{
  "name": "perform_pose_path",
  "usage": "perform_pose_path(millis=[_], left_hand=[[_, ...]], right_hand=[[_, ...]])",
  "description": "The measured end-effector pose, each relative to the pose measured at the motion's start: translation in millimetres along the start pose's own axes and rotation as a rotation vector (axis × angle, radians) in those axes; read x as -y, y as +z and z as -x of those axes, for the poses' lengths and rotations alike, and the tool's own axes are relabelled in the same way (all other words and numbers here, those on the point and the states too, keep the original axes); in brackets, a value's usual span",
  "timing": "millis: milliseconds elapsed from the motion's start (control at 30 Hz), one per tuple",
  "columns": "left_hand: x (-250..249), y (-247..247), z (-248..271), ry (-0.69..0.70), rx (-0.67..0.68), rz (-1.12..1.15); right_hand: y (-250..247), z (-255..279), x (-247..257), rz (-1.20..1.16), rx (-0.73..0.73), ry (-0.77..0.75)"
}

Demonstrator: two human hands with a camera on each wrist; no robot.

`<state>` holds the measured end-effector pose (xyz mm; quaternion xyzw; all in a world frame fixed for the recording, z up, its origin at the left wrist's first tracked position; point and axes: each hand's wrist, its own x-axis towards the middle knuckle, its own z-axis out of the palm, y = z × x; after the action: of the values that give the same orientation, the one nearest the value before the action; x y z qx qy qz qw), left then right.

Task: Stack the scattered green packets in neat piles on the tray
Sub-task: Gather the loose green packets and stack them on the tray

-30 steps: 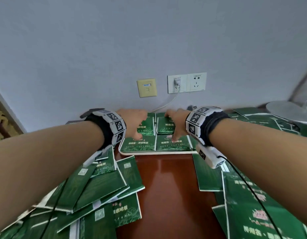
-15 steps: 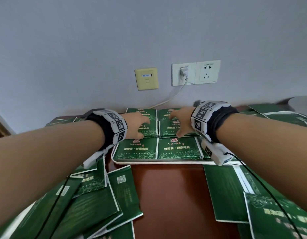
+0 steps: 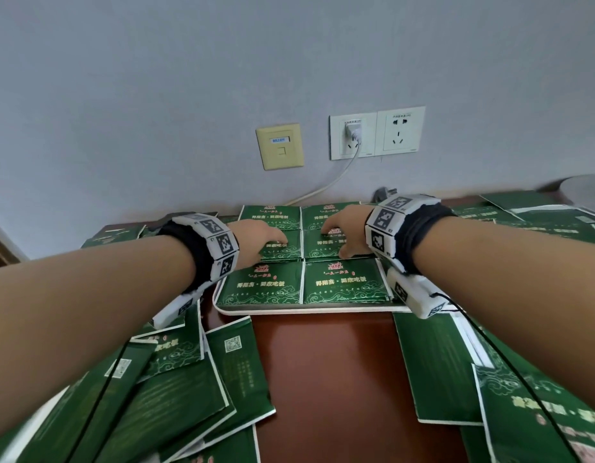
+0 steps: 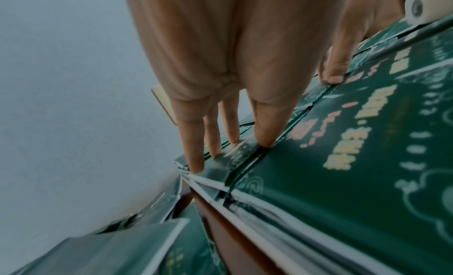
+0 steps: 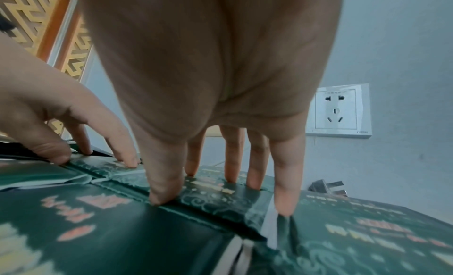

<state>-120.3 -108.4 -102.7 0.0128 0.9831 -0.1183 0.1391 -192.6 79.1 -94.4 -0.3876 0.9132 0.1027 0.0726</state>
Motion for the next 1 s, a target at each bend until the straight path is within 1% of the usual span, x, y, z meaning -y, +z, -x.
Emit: perform_pose_path(millis=[100,267,500,600,700,733,833,933,1000], left_hand=[[1,-2,9,0.013,-0.014,0.021],[2,-5,42,0.032,-0.044,0.011],[-14,8,123,0.05,-0.018,0.021],[-20,22,159,0.046,-0.011,0.046],[-28,35,190,0.057,0.003,0.132],[-32,40,199,0.072,0.0,0.17],[-48,52,220,0.128,0.043,0.268],[-63,60,229,0.153,0.103,0.222],[-67,63,228,0.135,0.097,0.204]], right_hand=[[-2,3,3,0.015,-0.01,0.009],[-12,22,17,0.008,-0.04,0.027],[-29,74,72,0.076,-0.026,0.018],[-19,88,99,0.088,-0.002,-0.007],[0,104,124,-0.043,0.026,-0.048],[6,108,134,-0.052,0.04,-0.054],[26,112,157,0.012,0.032,0.017],[32,115,168,0.027,-0.042,0.023],[31,115,172,0.039,-0.019,0.0]])
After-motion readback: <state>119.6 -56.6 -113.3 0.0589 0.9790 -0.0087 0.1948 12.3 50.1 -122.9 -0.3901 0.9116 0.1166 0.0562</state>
